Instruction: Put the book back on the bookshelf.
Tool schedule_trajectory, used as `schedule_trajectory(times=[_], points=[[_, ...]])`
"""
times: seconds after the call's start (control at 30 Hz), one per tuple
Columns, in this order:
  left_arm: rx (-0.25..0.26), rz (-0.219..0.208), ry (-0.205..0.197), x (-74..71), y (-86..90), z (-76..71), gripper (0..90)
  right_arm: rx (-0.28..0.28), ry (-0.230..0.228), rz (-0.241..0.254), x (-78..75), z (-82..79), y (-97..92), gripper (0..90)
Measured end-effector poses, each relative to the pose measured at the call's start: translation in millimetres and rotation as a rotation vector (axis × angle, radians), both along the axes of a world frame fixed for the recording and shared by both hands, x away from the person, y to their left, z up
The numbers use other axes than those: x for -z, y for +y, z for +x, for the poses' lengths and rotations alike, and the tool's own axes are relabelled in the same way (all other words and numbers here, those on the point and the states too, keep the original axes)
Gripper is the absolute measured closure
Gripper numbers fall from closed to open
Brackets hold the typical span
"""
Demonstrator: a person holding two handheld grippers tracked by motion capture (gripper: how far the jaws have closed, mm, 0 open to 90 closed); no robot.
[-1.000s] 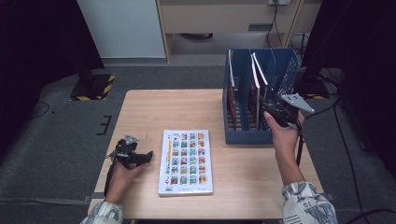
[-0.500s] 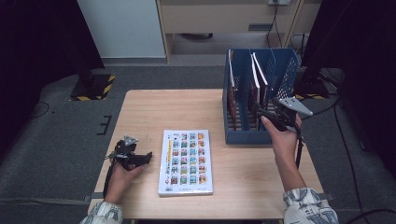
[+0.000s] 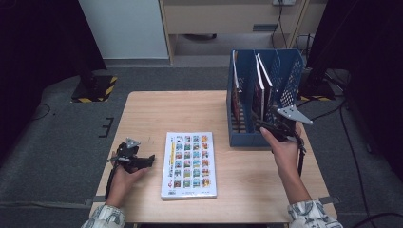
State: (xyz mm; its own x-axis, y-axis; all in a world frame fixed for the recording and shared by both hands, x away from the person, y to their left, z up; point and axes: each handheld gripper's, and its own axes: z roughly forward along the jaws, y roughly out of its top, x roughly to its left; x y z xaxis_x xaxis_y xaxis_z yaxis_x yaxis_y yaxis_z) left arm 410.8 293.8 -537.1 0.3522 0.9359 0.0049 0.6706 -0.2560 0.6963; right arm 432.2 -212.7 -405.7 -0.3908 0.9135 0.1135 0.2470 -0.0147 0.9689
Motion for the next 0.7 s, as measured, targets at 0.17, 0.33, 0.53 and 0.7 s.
schedule_trajectory(times=[0.17,0.33,0.53,0.7], points=[[0.001,0.000,0.000,0.0,-0.1,0.2,0.0,-0.033,0.008,0.016,5.4,-9.0,8.9,17.1],[0.001,0.000,0.000,0.0,-0.1,0.2,0.0,-0.078,0.020,-0.001,11.6,-15.7,20.2,18.4],[0.001,0.000,0.000,0.0,-0.1,0.2,0.0,-0.132,0.026,-0.034,20.0,-21.4,30.7,22.1],[0.001,-0.002,0.000,0.0,0.1,0.2,0.0,-0.188,0.039,-0.058,26.5,-27.2,40.6,26.3]])
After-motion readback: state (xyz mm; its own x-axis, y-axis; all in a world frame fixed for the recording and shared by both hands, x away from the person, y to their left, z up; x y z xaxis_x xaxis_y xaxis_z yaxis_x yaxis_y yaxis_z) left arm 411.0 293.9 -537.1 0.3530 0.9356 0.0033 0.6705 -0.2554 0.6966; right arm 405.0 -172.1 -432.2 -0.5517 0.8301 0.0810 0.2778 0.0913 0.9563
